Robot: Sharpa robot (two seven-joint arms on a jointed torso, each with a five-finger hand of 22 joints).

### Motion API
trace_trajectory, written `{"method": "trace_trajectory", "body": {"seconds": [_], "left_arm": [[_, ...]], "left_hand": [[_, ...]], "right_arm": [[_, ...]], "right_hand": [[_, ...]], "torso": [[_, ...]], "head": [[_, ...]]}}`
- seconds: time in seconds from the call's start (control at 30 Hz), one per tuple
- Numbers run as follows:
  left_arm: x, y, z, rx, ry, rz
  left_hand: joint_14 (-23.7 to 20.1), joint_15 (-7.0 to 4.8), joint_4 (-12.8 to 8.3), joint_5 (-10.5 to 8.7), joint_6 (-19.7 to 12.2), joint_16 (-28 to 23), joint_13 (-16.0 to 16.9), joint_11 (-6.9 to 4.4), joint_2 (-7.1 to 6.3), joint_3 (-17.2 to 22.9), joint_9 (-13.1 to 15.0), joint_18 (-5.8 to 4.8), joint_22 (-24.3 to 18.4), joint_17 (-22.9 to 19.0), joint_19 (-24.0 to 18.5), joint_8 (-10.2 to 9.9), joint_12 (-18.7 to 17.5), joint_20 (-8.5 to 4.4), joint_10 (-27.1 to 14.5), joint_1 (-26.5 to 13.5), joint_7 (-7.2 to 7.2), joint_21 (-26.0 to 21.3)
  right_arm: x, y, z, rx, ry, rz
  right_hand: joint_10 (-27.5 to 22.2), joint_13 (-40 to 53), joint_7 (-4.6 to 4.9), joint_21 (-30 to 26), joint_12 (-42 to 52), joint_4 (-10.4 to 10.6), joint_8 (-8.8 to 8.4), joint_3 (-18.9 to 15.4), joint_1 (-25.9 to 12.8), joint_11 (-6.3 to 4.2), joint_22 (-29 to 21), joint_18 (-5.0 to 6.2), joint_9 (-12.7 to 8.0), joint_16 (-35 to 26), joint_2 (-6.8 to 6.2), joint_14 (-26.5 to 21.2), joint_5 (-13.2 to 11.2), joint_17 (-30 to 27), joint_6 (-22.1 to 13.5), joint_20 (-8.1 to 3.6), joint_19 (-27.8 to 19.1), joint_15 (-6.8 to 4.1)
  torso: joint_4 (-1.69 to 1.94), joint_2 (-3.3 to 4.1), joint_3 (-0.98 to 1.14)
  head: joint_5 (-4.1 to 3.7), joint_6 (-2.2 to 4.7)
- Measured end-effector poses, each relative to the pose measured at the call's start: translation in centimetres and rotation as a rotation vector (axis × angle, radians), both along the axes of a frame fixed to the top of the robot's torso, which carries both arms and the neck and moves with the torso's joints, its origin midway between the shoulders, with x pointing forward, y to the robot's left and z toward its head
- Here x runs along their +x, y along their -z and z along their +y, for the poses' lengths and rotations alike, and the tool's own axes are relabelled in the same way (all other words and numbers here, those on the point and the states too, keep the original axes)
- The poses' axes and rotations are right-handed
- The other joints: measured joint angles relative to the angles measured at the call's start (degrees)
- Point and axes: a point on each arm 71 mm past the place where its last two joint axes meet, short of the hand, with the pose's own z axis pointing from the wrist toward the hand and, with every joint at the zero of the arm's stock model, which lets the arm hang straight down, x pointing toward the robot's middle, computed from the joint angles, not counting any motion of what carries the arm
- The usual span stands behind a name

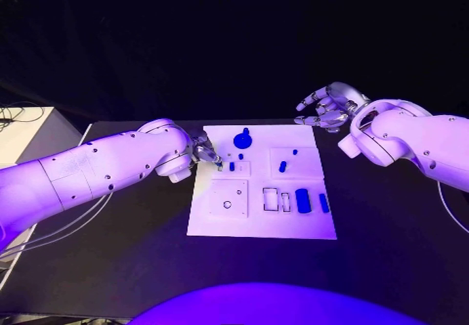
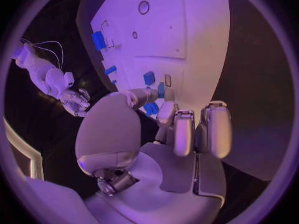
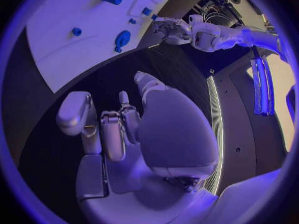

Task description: Assemble the parts on the task board

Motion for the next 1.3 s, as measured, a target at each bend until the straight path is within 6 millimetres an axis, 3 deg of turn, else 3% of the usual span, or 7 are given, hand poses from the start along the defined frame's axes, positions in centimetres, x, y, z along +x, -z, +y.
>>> {"method": "trace_trajectory", "body": {"seconds": [0.33,0.4,1.3], "left_arm": [[-0.33,0.80,-0.36,0.035,0.015,-0.001],[-0.33,0.83,-0.36,0.039,0.016,-0.003],[-0.22,0.73,-0.63,0.085,0.046,-0.012]], "left_hand": [[0.00,0.00,-0.01,0.30,0.30,0.00,1.72,-0.22,-0.38,0.02,0.02,0.00,-0.01,0.00,0.21,0.31,0.94,-0.21,1.04,-0.37,-0.29,0.20],[0.00,0.00,-1.97,0.29,0.30,0.00,2.16,-0.12,-0.75,1.97,0.02,0.00,-0.01,0.00,0.21,0.32,1.11,-0.21,1.32,-0.75,-0.29,0.20],[0.00,0.01,-1.97,0.62,0.32,0.00,2.02,-0.10,-0.51,1.97,0.03,0.00,-0.02,0.00,0.20,0.62,1.33,-0.21,1.31,-0.97,-0.31,0.47]], "right_arm": [[-0.01,0.00,-0.02,-0.001,0.000,0.000],[-0.01,0.00,-0.03,-0.001,0.000,-0.001],[-0.07,-0.01,-0.04,-0.002,-0.002,-0.001]], "right_hand": [[0.00,0.00,0.00,0.00,0.00,0.00,0.00,0.00,0.00,0.00,0.00,0.00,0.00,0.00,0.00,0.00,0.00,0.00,0.00,0.00,0.00,0.00],[0.00,0.00,0.00,0.00,0.00,0.00,0.00,0.00,0.00,0.00,0.00,0.00,0.00,0.00,0.00,0.00,0.00,0.00,0.00,0.00,0.00,0.00],[0.00,-0.02,0.00,0.00,0.00,0.00,0.00,0.00,0.00,0.00,0.00,0.00,0.00,0.00,0.00,0.00,0.00,0.00,0.00,0.00,0.00,0.00]], "torso": [[-0.02,0.01,0.07],[-0.02,0.01,0.07],[-0.01,0.03,0.02]], "head": [[-0.05,-0.30],[-0.06,-0.32],[-0.21,-0.74]]}}
